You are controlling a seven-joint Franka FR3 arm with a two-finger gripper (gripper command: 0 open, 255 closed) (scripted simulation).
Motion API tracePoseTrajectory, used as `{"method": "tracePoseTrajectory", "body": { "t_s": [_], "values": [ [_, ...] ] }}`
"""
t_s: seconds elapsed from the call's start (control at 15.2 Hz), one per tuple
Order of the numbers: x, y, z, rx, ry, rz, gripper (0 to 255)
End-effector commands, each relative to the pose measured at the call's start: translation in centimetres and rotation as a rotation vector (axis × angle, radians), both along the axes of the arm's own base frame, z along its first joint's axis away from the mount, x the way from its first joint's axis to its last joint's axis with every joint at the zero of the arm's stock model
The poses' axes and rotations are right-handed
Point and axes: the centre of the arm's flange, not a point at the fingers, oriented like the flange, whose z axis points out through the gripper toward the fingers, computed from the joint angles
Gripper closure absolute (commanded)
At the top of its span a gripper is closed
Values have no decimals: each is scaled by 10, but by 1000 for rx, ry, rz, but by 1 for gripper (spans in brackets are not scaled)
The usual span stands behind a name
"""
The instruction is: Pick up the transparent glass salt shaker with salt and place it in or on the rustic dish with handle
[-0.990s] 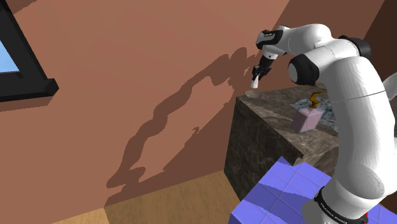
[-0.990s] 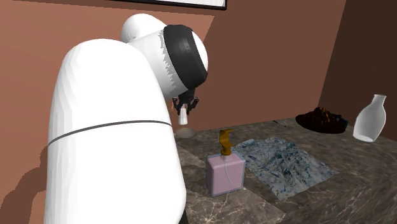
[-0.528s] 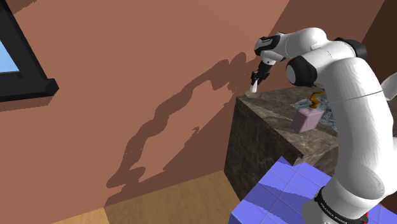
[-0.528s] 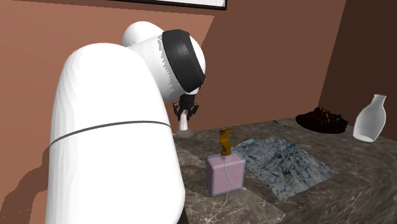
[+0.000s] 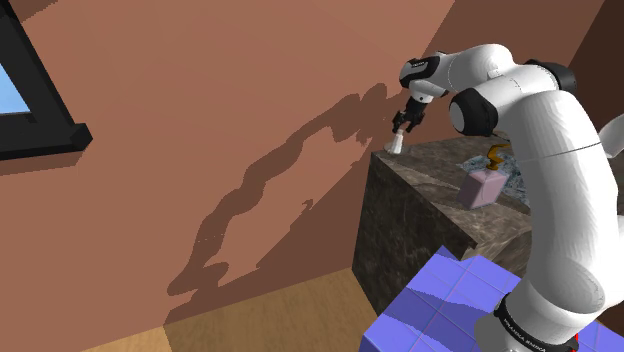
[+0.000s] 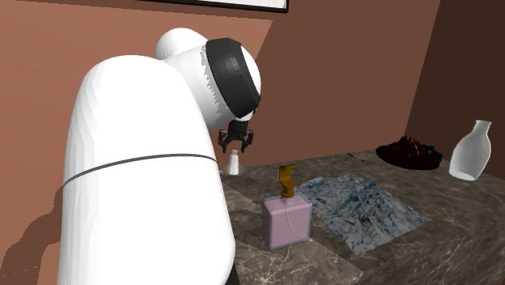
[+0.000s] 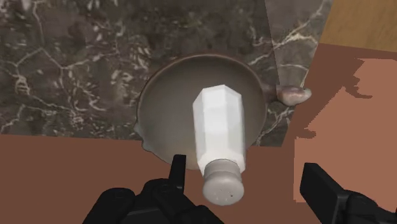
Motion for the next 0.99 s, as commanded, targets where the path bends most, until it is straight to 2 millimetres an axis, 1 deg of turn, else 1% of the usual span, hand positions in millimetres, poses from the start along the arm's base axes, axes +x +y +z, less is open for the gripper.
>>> {"method": "tracePoseTrajectory", "body": {
  "t_s": [0.0,0.2,0.4,0.46,0.92],
  "values": [
    [0,0,0,0,0,0,0],
    [0,0,0,0,0,0,0],
    [-11,-1,38,0,0,0,0],
    [-13,-2,48,0,0,0,0],
    [-13,-2,48,0,0,0,0]
  ]
}}
